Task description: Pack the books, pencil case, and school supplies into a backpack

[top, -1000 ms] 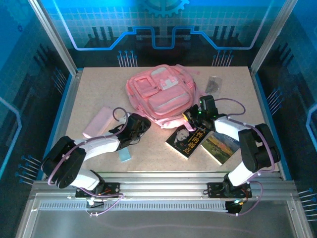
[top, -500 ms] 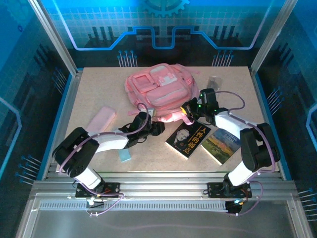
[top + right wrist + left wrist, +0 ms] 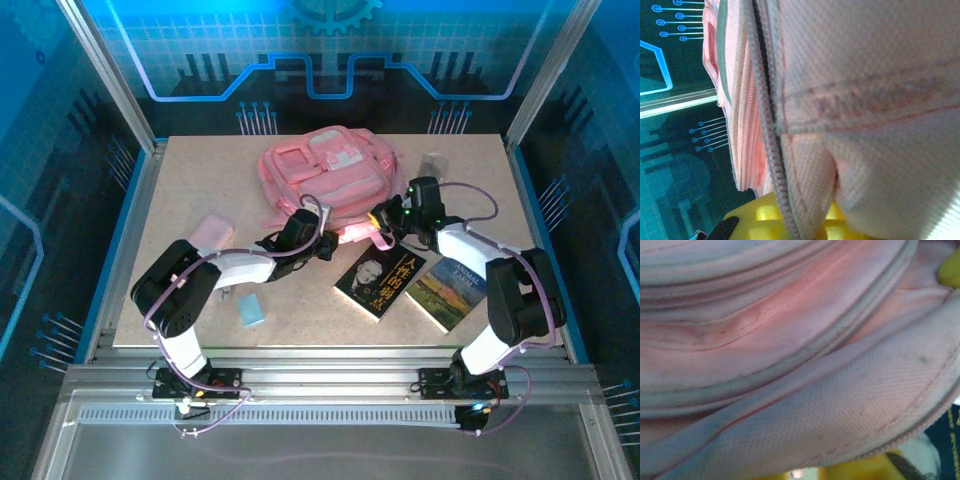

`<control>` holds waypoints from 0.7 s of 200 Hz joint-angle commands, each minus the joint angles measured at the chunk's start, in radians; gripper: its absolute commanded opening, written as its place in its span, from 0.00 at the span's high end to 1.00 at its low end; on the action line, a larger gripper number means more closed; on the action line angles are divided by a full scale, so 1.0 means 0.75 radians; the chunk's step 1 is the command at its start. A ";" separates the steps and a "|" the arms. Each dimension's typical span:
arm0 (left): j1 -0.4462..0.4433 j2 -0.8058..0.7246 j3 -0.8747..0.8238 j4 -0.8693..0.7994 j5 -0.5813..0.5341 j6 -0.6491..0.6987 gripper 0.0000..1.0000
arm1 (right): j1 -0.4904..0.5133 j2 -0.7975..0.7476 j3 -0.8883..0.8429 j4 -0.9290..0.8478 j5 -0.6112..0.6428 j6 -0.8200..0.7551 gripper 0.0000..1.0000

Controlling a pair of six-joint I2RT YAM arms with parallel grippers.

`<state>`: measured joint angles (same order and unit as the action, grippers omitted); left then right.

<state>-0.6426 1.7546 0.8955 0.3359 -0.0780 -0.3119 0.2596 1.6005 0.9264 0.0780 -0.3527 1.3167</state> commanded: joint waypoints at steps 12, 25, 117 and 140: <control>0.014 -0.041 -0.009 -0.030 -0.041 0.054 1.00 | -0.054 -0.076 -0.010 0.059 -0.021 -0.048 1.00; 0.018 -0.072 -0.036 -0.077 -0.091 0.057 1.00 | -0.073 -0.080 -0.014 0.056 -0.030 -0.061 1.00; 0.200 -0.127 -0.119 -0.348 -0.053 0.046 1.00 | -0.225 -0.079 0.101 -0.109 -0.106 -0.283 1.00; 0.199 -0.142 -0.079 -0.396 0.016 0.069 1.00 | -0.237 -0.015 0.206 -0.185 -0.136 -0.373 1.00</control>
<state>-0.5167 1.6772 0.8211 0.1822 -0.0723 -0.2840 0.1379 1.5723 0.9569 -0.0574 -0.4835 1.1519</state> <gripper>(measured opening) 0.056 0.075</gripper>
